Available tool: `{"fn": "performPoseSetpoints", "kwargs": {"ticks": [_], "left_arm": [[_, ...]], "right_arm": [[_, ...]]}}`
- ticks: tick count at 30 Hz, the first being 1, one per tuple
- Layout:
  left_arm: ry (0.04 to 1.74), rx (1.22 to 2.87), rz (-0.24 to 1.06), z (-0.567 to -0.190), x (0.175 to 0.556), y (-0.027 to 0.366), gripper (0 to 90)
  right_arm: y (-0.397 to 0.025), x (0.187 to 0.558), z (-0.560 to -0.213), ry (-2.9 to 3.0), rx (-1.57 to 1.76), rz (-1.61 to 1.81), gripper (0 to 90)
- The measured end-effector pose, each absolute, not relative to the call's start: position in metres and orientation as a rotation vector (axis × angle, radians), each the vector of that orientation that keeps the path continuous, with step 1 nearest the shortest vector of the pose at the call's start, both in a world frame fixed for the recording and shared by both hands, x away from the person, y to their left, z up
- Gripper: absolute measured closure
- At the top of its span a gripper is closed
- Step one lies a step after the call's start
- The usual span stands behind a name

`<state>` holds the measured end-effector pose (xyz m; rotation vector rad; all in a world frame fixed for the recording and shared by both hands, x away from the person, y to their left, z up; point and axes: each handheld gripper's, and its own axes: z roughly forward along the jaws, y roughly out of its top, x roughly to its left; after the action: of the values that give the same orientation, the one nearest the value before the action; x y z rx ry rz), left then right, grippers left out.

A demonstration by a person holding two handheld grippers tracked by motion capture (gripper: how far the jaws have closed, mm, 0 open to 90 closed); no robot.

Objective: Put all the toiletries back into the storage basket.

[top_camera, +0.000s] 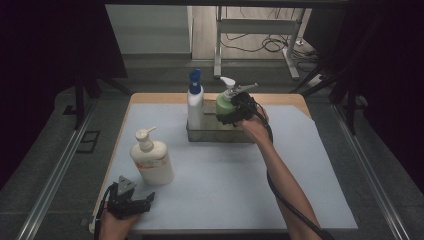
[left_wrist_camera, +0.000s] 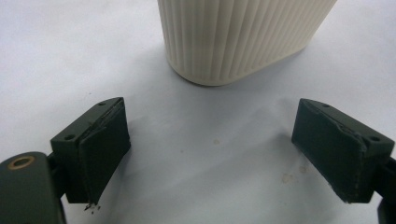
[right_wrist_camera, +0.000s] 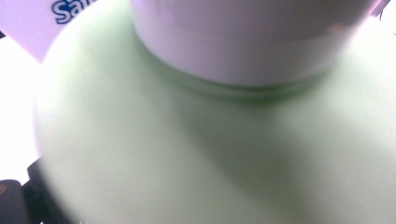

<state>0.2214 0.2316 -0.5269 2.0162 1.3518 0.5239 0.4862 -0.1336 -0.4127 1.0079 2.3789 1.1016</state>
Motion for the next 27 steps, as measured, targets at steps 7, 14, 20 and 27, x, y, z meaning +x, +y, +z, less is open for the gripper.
{"fn": "performPoseSetpoints", "kwargs": {"ticks": [7,14,20,27], "left_arm": [[1.351,2.016,0.524,-0.527,0.221,0.232,10.8],[1.351,2.016,0.523,-0.527,0.221,0.232,10.7],[1.352,2.016,0.524,-0.527,0.221,0.231,10.7],[1.352,2.016,0.524,-0.527,0.221,0.231,10.8]], "right_arm": [[-0.145,0.475,-0.408,2.378,1.043,1.123,0.0],[-0.16,0.465,-0.406,2.356,1.081,1.16,4.7],[-0.168,0.453,-0.406,2.403,1.079,1.168,20.4],[-0.176,0.442,-0.408,2.415,1.076,1.114,50.8]]}}
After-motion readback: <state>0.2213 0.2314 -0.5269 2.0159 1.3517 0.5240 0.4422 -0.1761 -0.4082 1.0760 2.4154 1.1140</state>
